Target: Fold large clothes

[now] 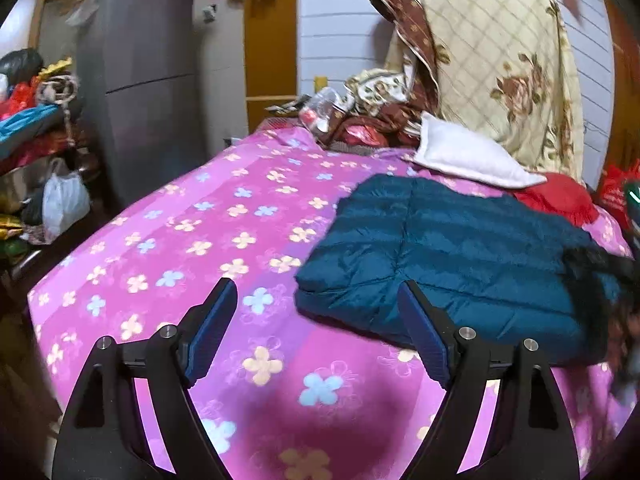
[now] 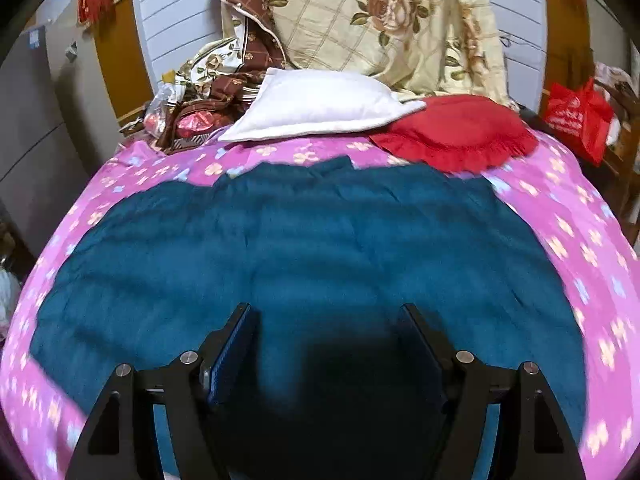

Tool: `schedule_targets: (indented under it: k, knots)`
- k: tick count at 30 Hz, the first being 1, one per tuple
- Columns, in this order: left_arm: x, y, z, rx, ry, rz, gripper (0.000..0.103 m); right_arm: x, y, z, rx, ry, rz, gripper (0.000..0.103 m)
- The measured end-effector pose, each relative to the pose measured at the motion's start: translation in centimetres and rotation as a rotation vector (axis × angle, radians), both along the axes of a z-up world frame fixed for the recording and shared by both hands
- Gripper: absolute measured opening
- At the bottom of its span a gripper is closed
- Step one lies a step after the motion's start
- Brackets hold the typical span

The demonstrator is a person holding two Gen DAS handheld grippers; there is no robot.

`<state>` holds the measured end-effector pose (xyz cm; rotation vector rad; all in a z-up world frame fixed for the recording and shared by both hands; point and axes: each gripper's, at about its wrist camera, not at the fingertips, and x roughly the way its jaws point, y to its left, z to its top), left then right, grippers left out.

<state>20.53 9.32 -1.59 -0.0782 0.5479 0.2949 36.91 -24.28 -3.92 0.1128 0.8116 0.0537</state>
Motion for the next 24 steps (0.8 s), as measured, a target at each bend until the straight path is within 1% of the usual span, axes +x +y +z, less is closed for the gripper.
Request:
schedule_targets:
  k: [2, 4, 6, 8, 11, 12, 14, 16, 17, 19, 21, 22, 24]
  knots:
    - [-1.2, -0.4, 0.7, 0.044, -0.026, 0.035, 0.083, -3.6, -1.5, 0.1, 0.028, 0.005, -0.009, 0.071]
    - [-3.0, -1.2, 1.7, 0.094, -0.079, 0.051, 0.083, -6.9, -3.0, 0.1, 0.050, 0.012, -0.025, 0.071]
    - [-4.7, -1.7, 2.6, 0.112, -0.124, 0.049, 0.083, -10.7, -4.4, 0.1, 0.083, 0.014, -0.054, 0.071]
    - [-6.6, -2.4, 3.8, 0.101, -0.157, 0.015, 0.087, -14.3, -5.3, 0.1, 0.115, 0.005, -0.079, 0.071]
    - [-8.9, -3.4, 5.1, 0.077, -0.177, -0.044, 0.095, -18.5, -5.1, 0.0, 0.115, -0.005, -0.105, 0.071]
    - [-9.6, -3.7, 5.4, 0.078, -0.188, -0.063, 0.096, -20.1, -4.8, 0.1, 0.110, -0.012, -0.110, 0.071]
    - [-11.1, -4.9, 6.1, 0.112, -0.205, -0.085, 0.096, -22.5, -4.3, 0.4, 0.102, -0.027, -0.121, 0.071]
    - [-12.1, -5.6, 6.7, 0.127, -0.202, -0.119, 0.096, -24.4, -4.0, 0.6, 0.107, -0.046, -0.139, 0.071]
    - [-12.8, -5.9, 7.0, 0.121, -0.201, -0.143, 0.096, -25.5, -3.8, 0.7, 0.118, -0.050, -0.143, 0.071]
    - [-14.1, -6.4, 7.5, 0.089, -0.193, -0.205, 0.096, -26.7, -3.7, 0.9, 0.121, -0.044, -0.136, 0.072]
    - [-15.1, -7.0, 8.0, 0.069, -0.176, -0.274, 0.096, -27.4, -3.4, 1.4, 0.100, -0.053, -0.132, 0.071]
    - [-15.6, -7.3, 8.2, 0.069, -0.180, -0.281, 0.096, -27.8, -3.2, 1.8, 0.086, -0.065, -0.134, 0.071]
    - [-17.0, -7.5, 8.9, 0.084, -0.224, -0.260, 0.096, -28.7, -2.9, 2.6, 0.070, -0.091, -0.139, 0.071]
